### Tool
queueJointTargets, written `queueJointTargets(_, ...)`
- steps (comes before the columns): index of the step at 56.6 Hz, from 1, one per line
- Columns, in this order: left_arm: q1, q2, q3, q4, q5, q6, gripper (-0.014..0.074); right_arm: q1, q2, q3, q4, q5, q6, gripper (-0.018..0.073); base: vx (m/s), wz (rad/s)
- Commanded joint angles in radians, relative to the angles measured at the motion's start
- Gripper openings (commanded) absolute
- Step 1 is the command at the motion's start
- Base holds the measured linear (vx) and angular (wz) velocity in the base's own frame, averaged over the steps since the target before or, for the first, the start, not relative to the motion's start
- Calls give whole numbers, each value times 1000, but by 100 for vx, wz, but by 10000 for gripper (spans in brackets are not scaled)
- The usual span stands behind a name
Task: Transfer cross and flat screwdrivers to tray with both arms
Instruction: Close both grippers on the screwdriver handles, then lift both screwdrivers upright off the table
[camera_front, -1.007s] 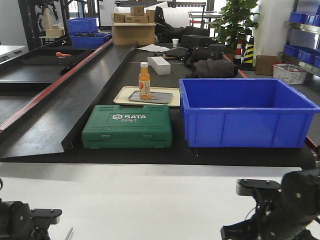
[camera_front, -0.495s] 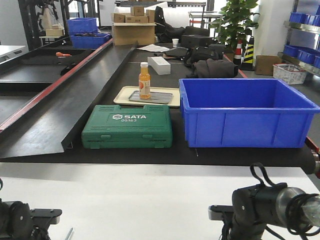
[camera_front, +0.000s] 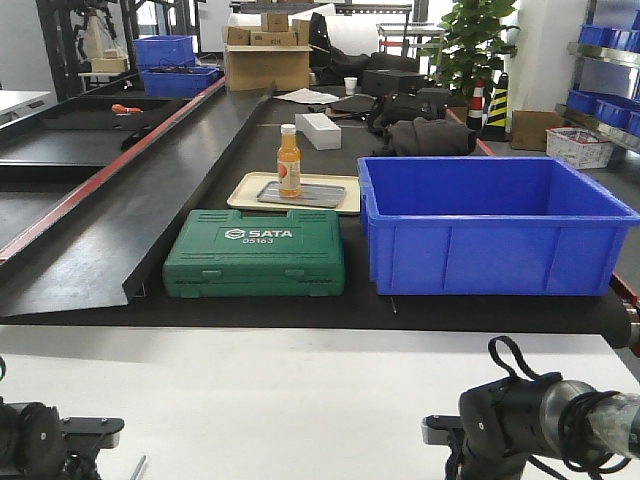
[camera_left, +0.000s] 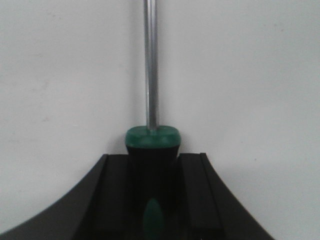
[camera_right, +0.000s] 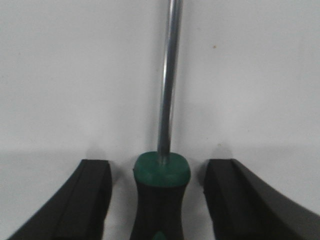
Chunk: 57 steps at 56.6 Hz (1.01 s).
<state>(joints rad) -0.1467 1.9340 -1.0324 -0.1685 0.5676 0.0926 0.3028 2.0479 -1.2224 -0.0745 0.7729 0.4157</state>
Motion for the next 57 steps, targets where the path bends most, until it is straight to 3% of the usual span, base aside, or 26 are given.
queueJointTargets(1,-5,-28,-7,-18,-12,-10,-3,-6,-34,-18,7,31,-9,284,0,0)
queueJointTargets(13,-5,-28,-7,-18,-16,-10,-3,-6,-34,-18,6,72,-77,-15,0,0)
queueJointTargets(27,-5,-54,-7,-19,-9,-10,-3,-6,-96,-18,0,64,-112,-13,0,0)
queueJointTargets(38,-5,-167,-7,-27,-47,-10,-3,-6,-267,-18,-2,8,-159,-12,0,0)
queueJointTargets(57,-5,-463,-7,-140,-169,-10,-3,-6,-573,-18,0,-134,-178,-9,0,0)
